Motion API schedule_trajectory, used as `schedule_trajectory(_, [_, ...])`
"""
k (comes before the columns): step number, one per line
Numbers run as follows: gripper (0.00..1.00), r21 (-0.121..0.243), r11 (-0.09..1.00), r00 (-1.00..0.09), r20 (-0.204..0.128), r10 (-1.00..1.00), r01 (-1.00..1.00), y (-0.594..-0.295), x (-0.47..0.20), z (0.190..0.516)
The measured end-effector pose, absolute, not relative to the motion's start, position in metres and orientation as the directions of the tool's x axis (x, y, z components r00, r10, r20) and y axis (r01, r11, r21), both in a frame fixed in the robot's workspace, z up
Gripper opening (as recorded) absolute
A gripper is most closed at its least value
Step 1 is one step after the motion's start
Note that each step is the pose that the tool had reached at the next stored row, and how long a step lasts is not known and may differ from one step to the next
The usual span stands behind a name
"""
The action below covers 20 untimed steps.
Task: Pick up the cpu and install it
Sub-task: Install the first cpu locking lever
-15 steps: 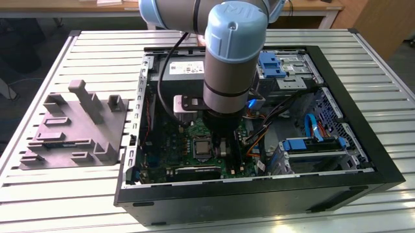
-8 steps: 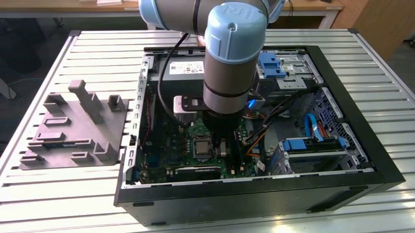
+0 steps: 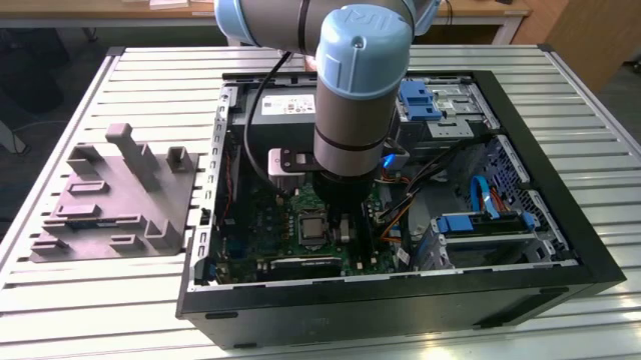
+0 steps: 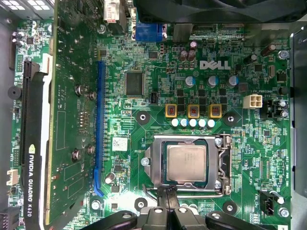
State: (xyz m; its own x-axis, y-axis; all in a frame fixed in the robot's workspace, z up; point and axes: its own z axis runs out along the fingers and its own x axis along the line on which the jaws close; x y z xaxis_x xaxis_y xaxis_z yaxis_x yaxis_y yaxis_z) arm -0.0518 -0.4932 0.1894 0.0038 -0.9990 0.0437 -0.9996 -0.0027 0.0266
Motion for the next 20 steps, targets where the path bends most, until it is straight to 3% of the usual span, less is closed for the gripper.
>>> schedule_trajectory(20, [0.11, 0.027, -0.004, 0.006, 0.043, -0.999, -1.000, -0.4932, -0.0483, 0.1889])
